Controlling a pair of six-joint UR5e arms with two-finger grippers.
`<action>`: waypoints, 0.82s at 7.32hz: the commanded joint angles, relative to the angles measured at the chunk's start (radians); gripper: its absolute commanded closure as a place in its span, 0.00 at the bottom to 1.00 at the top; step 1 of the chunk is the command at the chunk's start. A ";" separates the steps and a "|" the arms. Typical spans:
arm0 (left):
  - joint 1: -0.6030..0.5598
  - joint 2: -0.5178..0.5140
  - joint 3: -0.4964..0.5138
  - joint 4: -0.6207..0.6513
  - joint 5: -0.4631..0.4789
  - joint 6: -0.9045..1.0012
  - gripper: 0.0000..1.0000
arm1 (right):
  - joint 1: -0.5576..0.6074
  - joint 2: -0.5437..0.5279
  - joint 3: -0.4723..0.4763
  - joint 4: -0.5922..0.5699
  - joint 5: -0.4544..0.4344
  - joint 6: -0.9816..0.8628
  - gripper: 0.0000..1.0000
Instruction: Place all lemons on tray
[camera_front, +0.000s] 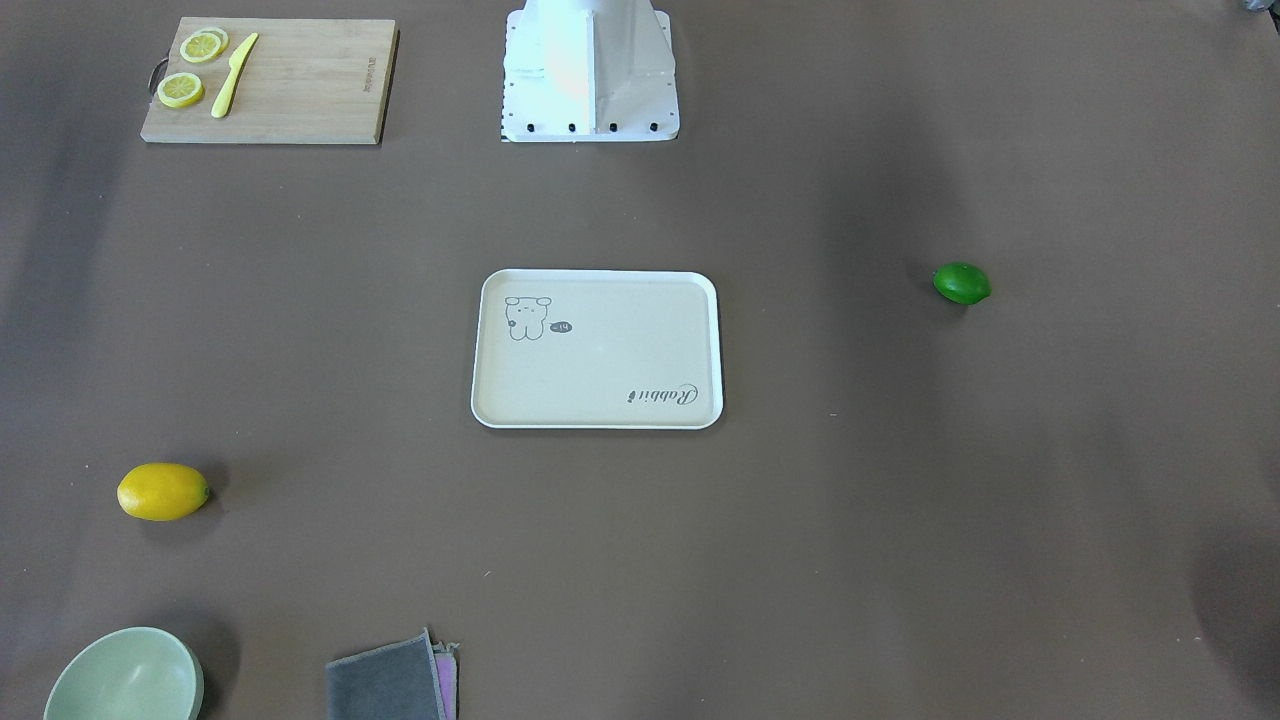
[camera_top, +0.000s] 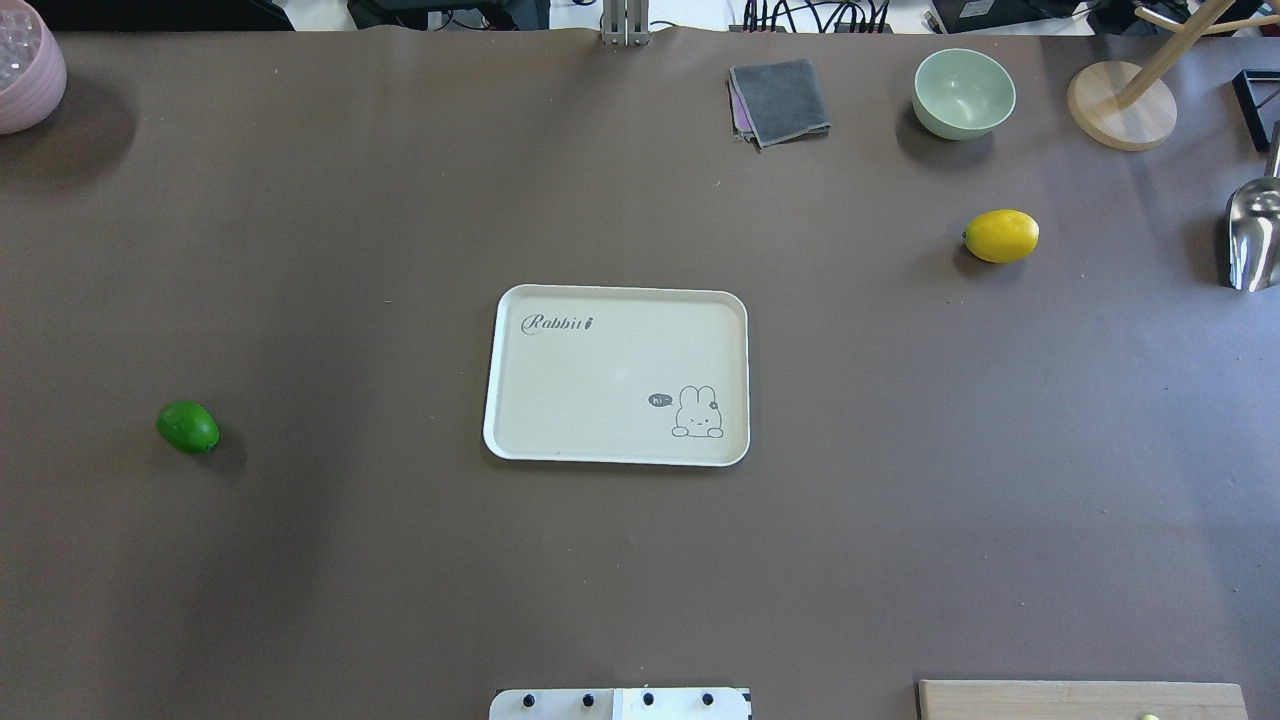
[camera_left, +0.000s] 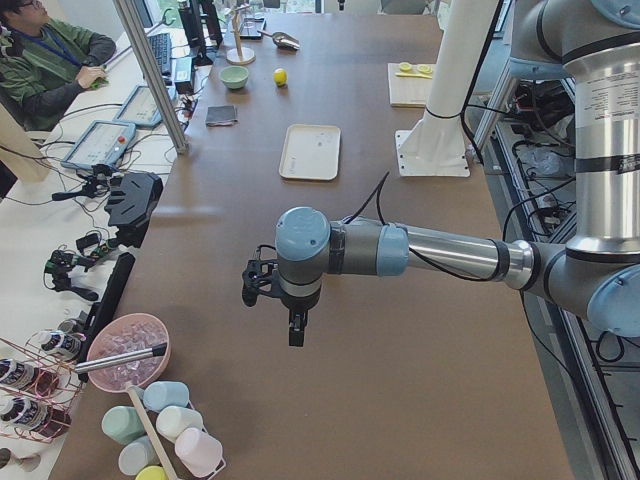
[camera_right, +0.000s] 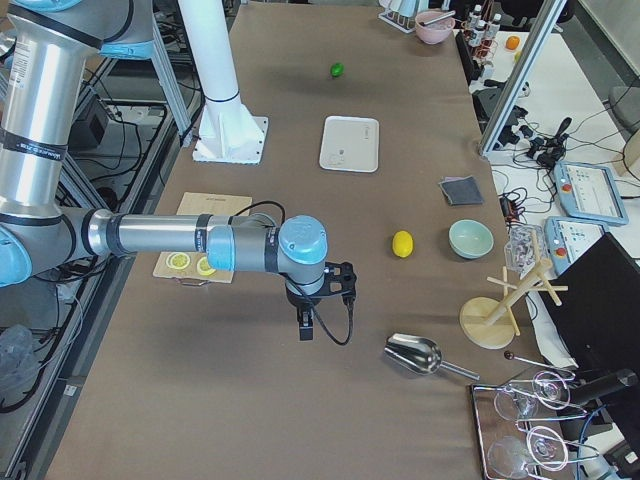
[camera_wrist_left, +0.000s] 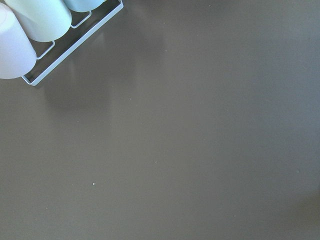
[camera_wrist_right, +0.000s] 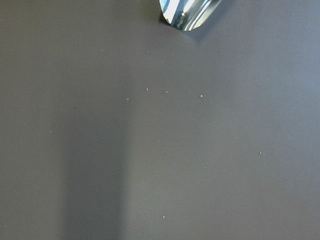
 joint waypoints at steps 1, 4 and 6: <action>-0.002 0.001 -0.042 -0.001 0.000 -0.002 0.02 | 0.000 0.007 0.023 0.003 0.003 0.001 0.00; 0.002 -0.052 -0.067 -0.057 -0.005 -0.011 0.02 | 0.019 0.049 0.075 0.003 -0.005 0.015 0.00; 0.010 -0.115 -0.001 -0.317 -0.015 -0.015 0.02 | 0.123 0.088 0.075 0.003 0.000 0.018 0.00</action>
